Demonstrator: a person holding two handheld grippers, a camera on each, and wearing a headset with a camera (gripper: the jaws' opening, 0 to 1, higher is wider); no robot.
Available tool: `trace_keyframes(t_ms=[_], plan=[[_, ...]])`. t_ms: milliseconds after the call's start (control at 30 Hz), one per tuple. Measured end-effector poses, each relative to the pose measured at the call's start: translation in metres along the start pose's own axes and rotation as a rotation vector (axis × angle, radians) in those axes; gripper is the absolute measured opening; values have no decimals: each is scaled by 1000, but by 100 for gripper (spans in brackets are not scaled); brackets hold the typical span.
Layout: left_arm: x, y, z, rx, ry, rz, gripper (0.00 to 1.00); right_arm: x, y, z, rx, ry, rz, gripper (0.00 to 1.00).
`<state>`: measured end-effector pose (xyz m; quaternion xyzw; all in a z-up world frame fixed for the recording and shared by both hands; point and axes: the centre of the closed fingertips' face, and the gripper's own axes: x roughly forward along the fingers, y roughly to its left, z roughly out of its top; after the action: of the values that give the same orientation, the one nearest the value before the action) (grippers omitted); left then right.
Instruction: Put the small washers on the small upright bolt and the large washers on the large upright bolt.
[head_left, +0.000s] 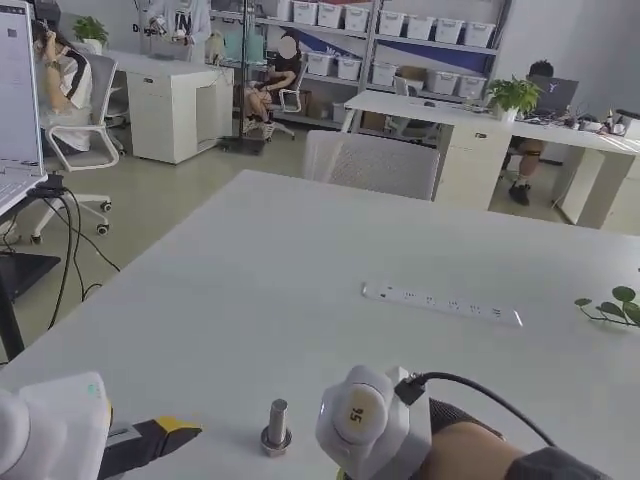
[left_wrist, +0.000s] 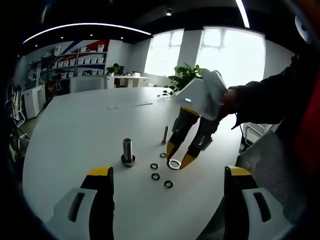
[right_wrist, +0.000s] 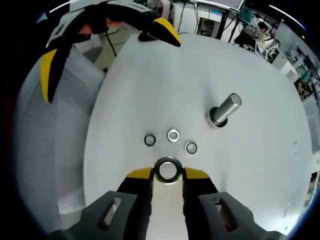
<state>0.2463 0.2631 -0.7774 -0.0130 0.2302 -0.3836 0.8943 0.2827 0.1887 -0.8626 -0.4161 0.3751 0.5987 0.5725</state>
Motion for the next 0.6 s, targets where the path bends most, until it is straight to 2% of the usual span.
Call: trace_keyframes(t_ms=[333,600], plan=[[0,-1,2,3,-4,0,92,-14,-6,6,-12,-2,-25,22],[0,-1,2,4,-4,-1,92,-34,-23,18,-30,-20,-70,22]])
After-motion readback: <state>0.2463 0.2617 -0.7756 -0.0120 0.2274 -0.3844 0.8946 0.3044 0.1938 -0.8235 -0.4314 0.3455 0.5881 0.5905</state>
